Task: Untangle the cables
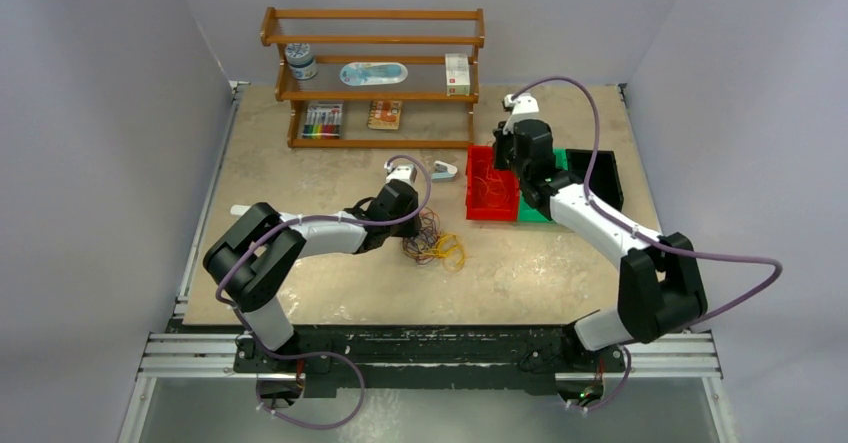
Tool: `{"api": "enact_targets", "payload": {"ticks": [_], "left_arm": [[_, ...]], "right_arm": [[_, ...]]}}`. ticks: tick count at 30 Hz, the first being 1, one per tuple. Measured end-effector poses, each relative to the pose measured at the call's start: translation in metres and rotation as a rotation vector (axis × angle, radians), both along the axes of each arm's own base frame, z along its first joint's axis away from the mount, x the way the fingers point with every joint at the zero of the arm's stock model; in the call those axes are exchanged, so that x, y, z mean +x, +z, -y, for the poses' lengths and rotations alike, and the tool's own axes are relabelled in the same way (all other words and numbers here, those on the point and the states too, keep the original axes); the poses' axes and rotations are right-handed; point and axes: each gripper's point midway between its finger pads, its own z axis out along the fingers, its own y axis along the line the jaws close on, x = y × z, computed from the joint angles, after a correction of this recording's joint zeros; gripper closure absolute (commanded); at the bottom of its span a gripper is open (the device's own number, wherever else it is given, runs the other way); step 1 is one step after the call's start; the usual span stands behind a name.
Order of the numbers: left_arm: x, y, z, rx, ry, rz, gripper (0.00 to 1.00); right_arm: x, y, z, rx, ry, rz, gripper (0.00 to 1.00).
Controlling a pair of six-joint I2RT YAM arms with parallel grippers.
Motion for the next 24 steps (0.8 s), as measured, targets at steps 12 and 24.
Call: {"api": "enact_targets", "payload": {"ticks": [12, 24], "left_arm": [[0.0, 0.0, 0.0, 0.001, 0.001, 0.001, 0.77], [0.0, 0.0, 0.0, 0.001, 0.002, 0.001, 0.76]], "right_arm": [[-0.012, -0.053, 0.0, -0.038, 0.006, -0.174, 1.0], [-0.015, -0.135, -0.013, -0.091, 0.065, -0.408, 1.0]]}}
